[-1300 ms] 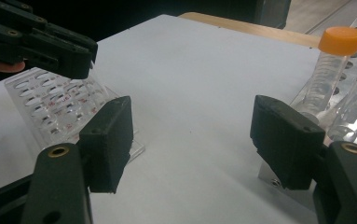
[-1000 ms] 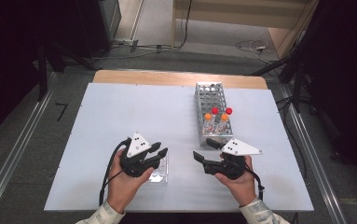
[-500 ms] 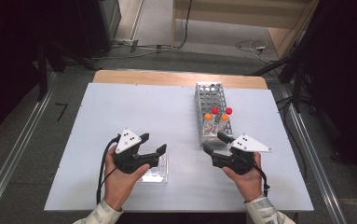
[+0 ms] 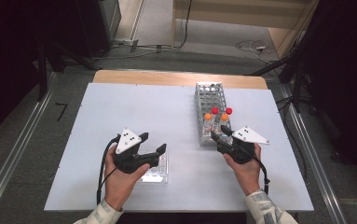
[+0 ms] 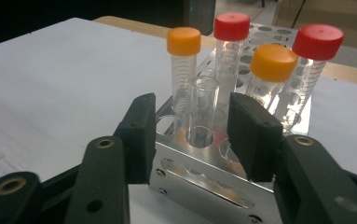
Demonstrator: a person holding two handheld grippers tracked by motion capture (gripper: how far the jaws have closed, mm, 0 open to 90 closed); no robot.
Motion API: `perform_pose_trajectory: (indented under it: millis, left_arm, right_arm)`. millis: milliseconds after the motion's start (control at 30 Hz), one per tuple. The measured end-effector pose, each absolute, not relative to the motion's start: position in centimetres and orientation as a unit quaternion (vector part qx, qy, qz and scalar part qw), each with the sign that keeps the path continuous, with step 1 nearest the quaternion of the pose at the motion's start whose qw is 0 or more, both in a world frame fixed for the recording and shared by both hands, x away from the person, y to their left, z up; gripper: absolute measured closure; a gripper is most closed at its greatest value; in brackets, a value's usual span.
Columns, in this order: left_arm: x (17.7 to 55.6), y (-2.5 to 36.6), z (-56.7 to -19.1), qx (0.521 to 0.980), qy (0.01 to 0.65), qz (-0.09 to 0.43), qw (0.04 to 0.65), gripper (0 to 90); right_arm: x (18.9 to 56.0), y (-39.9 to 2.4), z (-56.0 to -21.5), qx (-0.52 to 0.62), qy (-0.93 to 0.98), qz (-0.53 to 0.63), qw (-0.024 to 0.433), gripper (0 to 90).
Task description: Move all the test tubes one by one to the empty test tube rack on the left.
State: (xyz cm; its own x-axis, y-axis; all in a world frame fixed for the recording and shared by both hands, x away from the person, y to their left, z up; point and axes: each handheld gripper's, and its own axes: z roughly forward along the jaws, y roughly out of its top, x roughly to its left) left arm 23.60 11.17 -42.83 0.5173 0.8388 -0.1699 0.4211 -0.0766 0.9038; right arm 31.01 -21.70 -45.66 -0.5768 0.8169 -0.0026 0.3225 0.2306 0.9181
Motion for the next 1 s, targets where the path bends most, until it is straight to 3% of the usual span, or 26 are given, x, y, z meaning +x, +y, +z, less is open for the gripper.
perform_pose_trajectory:
  millis: [733, 1000]
  left_arm:
    - [23.7, 11.1, -43.0, 0.707, 0.447, 0.202, 0.51, 27.1]
    - [23.6, 11.1, -42.9, 0.706, 0.447, 0.204, 0.51, 27.1]
  right_arm:
    - [32.8, -21.4, -46.7, 0.394, 0.746, 0.479, 0.242, 71.9]
    - [32.6, -21.6, -46.0, 0.389, 0.739, 0.491, 0.246, 73.0]
